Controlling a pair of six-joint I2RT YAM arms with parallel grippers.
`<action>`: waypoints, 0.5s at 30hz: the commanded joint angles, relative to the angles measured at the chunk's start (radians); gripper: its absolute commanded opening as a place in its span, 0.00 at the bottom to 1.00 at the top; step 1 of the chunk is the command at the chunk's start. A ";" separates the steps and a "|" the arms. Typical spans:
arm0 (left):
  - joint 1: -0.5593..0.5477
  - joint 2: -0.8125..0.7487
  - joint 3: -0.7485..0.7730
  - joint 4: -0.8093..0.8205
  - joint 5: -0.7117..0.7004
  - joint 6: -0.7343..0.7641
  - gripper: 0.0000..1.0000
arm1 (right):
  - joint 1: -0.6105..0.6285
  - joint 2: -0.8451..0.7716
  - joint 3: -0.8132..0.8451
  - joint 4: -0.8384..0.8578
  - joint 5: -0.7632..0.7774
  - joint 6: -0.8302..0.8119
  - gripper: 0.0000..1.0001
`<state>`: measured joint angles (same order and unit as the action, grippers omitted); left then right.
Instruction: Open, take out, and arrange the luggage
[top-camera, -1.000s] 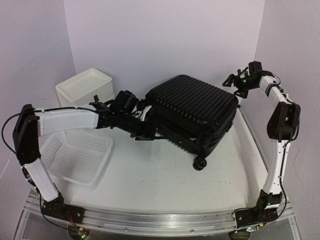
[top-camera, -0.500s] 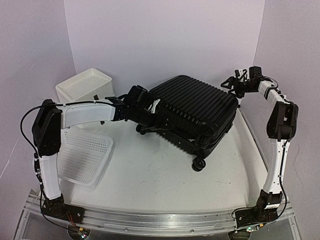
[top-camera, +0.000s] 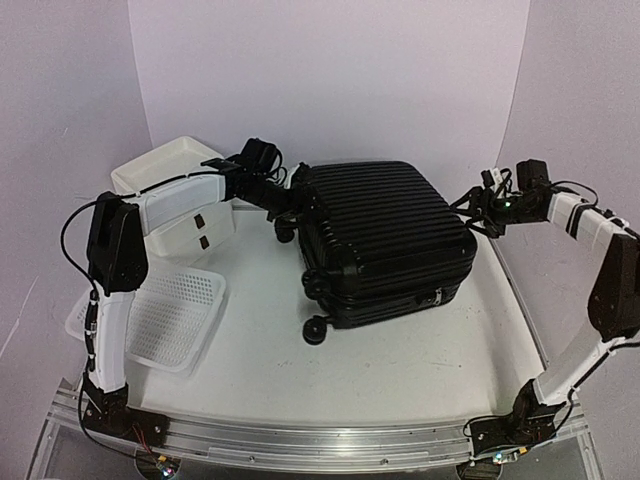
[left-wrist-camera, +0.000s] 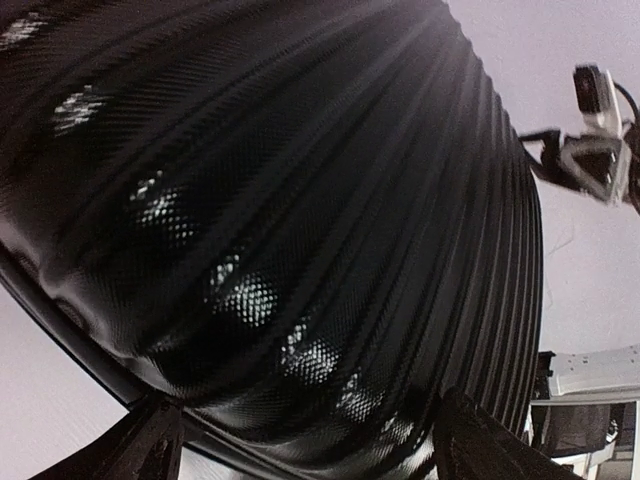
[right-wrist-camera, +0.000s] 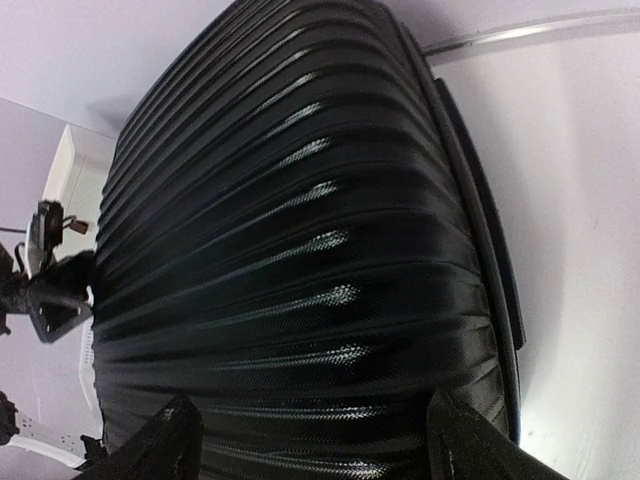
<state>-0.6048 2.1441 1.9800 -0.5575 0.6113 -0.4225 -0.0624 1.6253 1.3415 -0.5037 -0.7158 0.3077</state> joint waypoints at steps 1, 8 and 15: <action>0.033 0.035 0.100 -0.039 -0.044 0.124 0.88 | 0.113 -0.189 -0.176 -0.183 0.034 0.062 0.84; 0.032 -0.210 -0.114 -0.062 0.003 0.249 0.96 | 0.117 -0.465 -0.385 -0.229 0.252 0.017 0.94; 0.002 -0.410 -0.384 -0.062 0.110 0.267 0.97 | 0.444 -0.627 -0.559 -0.127 0.365 0.011 0.85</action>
<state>-0.5762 1.8618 1.6882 -0.6090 0.6540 -0.2008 0.1928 1.0748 0.8467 -0.7090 -0.4541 0.3199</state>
